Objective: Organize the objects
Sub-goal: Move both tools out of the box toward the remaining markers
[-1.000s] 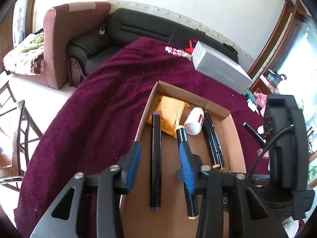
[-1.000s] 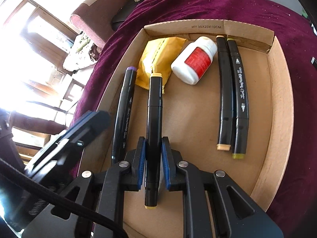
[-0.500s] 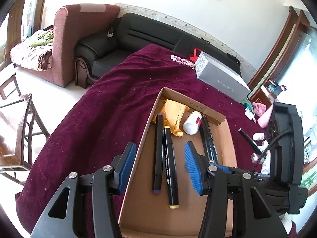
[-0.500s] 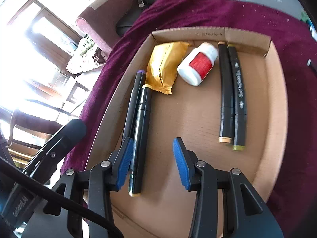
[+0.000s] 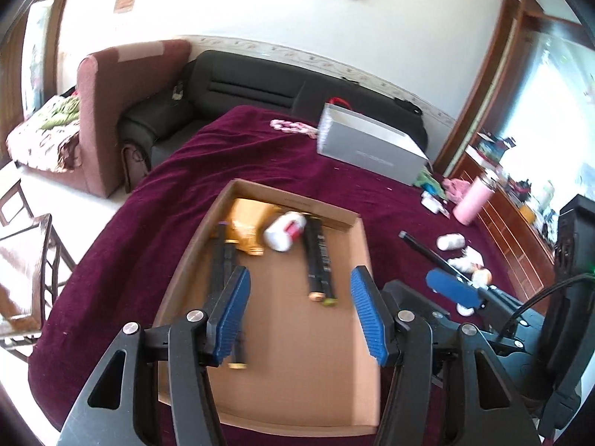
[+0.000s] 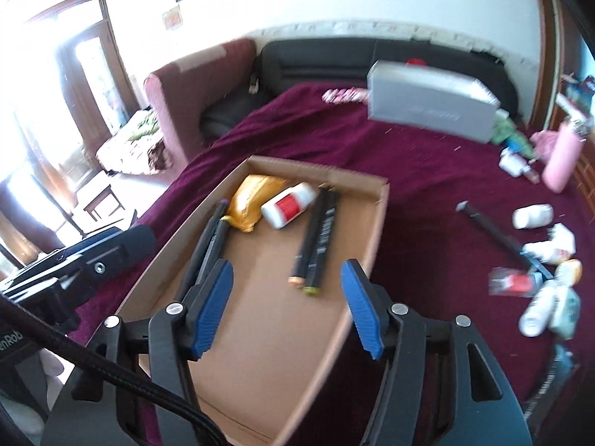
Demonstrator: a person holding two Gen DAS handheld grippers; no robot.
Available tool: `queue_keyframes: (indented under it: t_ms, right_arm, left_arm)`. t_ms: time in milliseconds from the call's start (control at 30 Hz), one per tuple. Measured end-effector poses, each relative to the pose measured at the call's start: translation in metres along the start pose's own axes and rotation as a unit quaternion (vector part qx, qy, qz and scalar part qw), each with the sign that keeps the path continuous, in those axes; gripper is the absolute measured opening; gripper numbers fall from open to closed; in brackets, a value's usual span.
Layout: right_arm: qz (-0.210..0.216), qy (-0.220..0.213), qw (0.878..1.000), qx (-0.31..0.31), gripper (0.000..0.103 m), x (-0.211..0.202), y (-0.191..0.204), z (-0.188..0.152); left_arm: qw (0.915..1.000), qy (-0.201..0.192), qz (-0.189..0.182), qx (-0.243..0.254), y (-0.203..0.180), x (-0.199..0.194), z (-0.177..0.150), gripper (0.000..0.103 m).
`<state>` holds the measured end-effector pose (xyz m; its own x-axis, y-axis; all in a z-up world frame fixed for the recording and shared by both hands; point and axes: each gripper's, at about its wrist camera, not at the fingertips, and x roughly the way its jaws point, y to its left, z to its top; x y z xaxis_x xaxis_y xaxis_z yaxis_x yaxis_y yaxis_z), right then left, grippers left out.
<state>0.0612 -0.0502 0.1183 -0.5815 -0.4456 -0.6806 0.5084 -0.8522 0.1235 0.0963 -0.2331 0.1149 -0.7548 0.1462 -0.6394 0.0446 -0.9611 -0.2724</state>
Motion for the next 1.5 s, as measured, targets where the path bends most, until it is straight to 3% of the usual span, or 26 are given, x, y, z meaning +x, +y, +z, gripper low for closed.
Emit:
queue_keyframes:
  t_ms: [300,833,1067,1267,1333,1500]
  right_arm:
    - [-0.057,-0.043,0.997,0.017,0.065,-0.043,-0.061,-0.016]
    - [-0.126,-0.04,0.989,0.063,0.068,-0.057,-0.157,-0.032]
    - [-0.138,-0.014,0.988,0.07,0.068,-0.036,-0.181,-0.032]
    - [-0.149,0.005,0.986,0.069,0.068,-0.02,-0.194,-0.027]
    - [-0.145,0.013,0.987,0.073,0.068,-0.014,-0.2,-0.024]
    - [-0.114,0.032,0.986,0.115,0.068,0.0,-0.222,-0.014]
  left_arm:
    - [0.998,0.017,-0.004,0.06,-0.073,0.007,-0.01,0.05]
    - [0.9824,0.114,-0.024,0.146,-0.164,0.084,-0.051,0.05]
    - [0.9748,0.162,-0.037,0.149,-0.178,0.127,-0.071,0.05]
    - [0.974,0.171,-0.041,0.144,-0.174,0.145,-0.076,0.05]
    - [0.974,0.169,-0.046,0.144,-0.173,0.145,-0.075,0.052]
    - [0.9715,0.145,-0.066,0.175,-0.179,0.143,-0.086,0.071]
